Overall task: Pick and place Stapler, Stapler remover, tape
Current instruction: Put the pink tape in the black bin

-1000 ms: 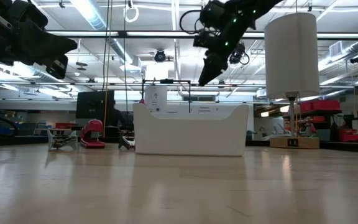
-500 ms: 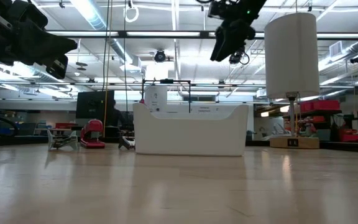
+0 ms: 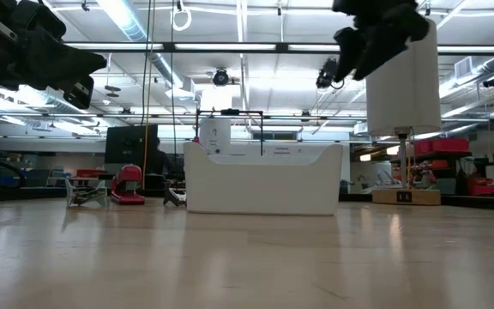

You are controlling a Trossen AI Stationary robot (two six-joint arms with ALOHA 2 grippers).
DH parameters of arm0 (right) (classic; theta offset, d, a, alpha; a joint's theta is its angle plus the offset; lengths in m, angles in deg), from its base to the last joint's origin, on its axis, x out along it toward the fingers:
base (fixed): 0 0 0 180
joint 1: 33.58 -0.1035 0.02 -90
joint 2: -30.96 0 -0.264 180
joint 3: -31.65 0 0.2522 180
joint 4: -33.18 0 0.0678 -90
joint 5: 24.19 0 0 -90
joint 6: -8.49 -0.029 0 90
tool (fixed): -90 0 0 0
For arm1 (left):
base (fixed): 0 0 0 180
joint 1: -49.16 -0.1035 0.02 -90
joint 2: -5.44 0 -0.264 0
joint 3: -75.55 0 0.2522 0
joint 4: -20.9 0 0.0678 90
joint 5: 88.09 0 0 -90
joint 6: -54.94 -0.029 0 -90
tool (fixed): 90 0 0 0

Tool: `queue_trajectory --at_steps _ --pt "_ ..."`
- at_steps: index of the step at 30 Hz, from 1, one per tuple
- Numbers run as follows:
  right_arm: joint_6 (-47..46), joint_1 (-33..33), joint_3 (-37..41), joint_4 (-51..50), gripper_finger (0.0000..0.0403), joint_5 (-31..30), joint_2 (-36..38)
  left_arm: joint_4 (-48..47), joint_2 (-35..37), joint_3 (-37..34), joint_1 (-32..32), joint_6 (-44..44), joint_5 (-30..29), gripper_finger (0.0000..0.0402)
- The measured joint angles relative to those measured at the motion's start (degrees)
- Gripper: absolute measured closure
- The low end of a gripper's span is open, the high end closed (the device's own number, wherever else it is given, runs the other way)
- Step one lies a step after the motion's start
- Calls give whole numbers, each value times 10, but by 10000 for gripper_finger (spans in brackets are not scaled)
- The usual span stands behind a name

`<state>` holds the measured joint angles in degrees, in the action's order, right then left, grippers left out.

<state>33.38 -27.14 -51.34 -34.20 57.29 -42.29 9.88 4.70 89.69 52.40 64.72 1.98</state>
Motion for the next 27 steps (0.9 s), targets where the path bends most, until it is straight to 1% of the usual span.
queue_trajectory --at_steps 7,12,17,21,27 --pt "-57 -55 28 -77 94 2 10 0 0 0 0 0 0 399" --pt "-60 -106 45 -118 94 6 9 0 0 0 0 0 0 399" --pt "-60 -166 52 -136 94 6 9 0 0 0 0 0 0 399" --pt "-43 -211 59 -137 94 10 9 0 0 0 0 0 0 399" --pt "6 -277 81 -129 94 60 9 0 0 0 0 0 0 399"
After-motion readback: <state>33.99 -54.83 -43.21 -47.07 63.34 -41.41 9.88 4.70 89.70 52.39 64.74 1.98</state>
